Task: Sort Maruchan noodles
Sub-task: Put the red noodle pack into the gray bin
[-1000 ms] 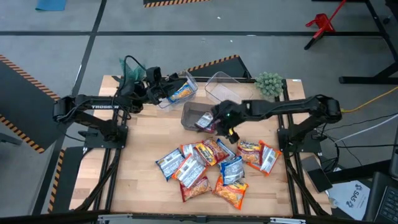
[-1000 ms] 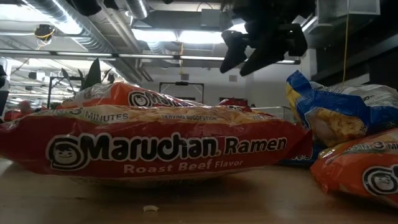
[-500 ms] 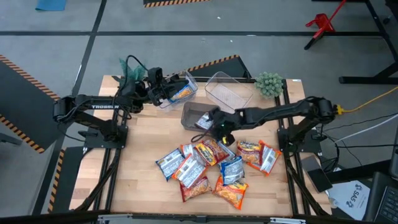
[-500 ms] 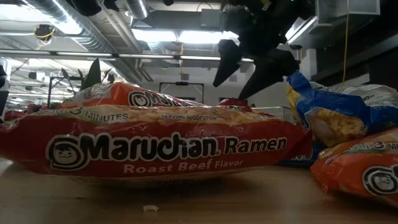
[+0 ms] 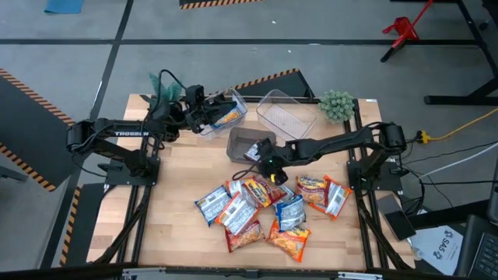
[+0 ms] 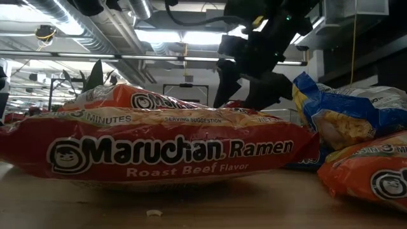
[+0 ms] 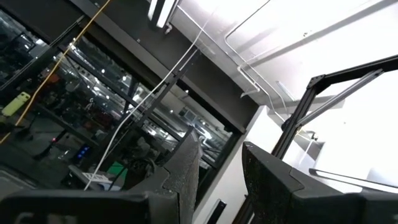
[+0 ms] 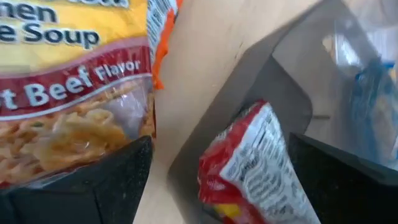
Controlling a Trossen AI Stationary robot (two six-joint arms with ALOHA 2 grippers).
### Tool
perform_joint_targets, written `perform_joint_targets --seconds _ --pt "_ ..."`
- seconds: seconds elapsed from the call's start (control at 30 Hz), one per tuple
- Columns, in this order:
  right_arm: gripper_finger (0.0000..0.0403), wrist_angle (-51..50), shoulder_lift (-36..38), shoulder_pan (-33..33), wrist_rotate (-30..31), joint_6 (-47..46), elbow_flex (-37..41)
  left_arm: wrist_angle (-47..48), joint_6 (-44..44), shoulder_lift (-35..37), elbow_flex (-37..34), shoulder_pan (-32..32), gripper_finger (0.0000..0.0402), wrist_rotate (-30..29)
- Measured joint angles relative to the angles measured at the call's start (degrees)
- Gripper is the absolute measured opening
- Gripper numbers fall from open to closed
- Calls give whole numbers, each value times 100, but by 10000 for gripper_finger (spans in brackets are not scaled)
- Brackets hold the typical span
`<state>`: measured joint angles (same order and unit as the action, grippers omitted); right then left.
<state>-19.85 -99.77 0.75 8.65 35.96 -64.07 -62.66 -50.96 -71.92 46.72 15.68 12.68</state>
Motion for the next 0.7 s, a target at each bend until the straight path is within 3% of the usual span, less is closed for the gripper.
perform_joint_targets --seconds 0.3,0.7 --pt "312 -64 7 0 509 -395 0 29 4 0 0 0 117 7" --pt "154 -93 7 0 703 -434 0 73 9 -2 0 0 117 34"
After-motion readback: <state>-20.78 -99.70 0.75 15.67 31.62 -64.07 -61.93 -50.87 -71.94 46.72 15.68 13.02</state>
